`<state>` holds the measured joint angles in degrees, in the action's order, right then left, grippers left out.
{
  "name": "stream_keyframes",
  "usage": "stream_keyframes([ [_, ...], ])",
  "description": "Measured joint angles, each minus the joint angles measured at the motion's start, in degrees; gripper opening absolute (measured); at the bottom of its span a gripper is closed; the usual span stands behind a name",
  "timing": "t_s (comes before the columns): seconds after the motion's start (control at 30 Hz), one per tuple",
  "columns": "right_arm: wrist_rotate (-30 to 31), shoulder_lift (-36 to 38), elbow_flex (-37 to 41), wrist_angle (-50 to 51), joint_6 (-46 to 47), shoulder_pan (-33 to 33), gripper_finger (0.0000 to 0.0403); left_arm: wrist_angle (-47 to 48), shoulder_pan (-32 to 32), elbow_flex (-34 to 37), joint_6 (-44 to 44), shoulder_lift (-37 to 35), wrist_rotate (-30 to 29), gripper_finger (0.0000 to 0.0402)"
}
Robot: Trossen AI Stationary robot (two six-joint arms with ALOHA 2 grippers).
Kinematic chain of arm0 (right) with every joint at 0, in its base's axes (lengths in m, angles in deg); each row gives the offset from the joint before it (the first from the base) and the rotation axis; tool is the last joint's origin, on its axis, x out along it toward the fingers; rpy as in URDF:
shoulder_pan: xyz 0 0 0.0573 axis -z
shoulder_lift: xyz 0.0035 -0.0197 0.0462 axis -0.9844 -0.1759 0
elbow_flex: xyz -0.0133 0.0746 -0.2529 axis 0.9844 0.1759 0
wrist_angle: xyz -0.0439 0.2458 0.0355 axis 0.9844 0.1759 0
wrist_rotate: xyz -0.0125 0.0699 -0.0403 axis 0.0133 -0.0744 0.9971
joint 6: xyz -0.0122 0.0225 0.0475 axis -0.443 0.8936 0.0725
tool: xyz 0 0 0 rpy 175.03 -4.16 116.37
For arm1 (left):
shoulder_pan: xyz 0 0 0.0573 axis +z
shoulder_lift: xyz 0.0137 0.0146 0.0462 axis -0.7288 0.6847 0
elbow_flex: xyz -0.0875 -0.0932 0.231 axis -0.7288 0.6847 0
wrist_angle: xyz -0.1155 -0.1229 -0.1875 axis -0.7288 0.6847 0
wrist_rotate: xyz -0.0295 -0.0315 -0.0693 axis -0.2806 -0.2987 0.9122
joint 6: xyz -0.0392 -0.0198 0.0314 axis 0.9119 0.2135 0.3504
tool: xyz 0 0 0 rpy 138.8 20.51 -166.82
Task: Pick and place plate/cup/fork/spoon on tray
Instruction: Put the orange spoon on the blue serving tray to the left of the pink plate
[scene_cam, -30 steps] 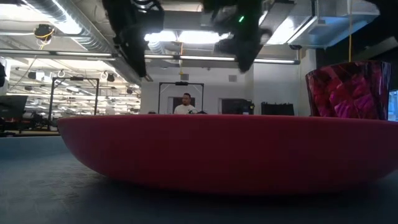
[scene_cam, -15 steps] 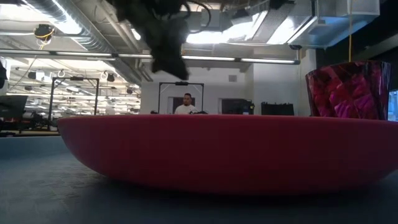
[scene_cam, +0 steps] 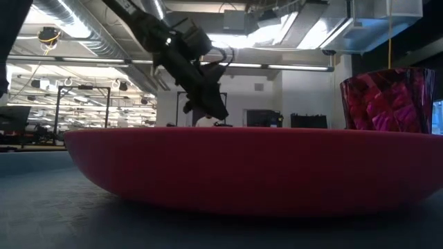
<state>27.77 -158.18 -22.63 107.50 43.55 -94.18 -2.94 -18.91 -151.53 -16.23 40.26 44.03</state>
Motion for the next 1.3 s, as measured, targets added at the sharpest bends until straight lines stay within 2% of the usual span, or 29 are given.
stream_keyframes([
  [0.17, 0.04, 0.00, 0.00, 0.02, -1.12, 0.00, 0.0090, -5.66, 1.17, 0.00, -0.19, 4.12, -0.99, 0.0085],
  [0.37, 0.57, 0.00, 0.00, 0.02, -1.07, 0.00, 0.0090, -10.19, 1.79, 0.00, -0.35, 8.87, -7.44, 0.0085],
  [0.6, 0.57, 0.00, 0.00, 0.03, -1.07, 0.00, 0.0090, -15.42, 2.38, 0.00, -0.14, 13.74, -7.55, 0.0085],
  [1.07, 1.03, 0.00, 0.00, 0.04, -1.19, 0.00, 0.0090, -14.95, 0.68, -0.23, 0.65, 13.56, -9.11, 0.0085],
  [1.2, 1.05, 0.00, 0.00, 0.04, -1.34, 0.00, 0.0090, -11.48, -3.02, -3.43, 4.03, 13.47, -9.05, 0.0083],
  [1.3, 1.75, -0.02, 0.00, 0.04, -2.77, 0.04, 0.0090, -4.58, -6.20, -8.34, 3.53, 13.47, -12.41, 0.0079],
])
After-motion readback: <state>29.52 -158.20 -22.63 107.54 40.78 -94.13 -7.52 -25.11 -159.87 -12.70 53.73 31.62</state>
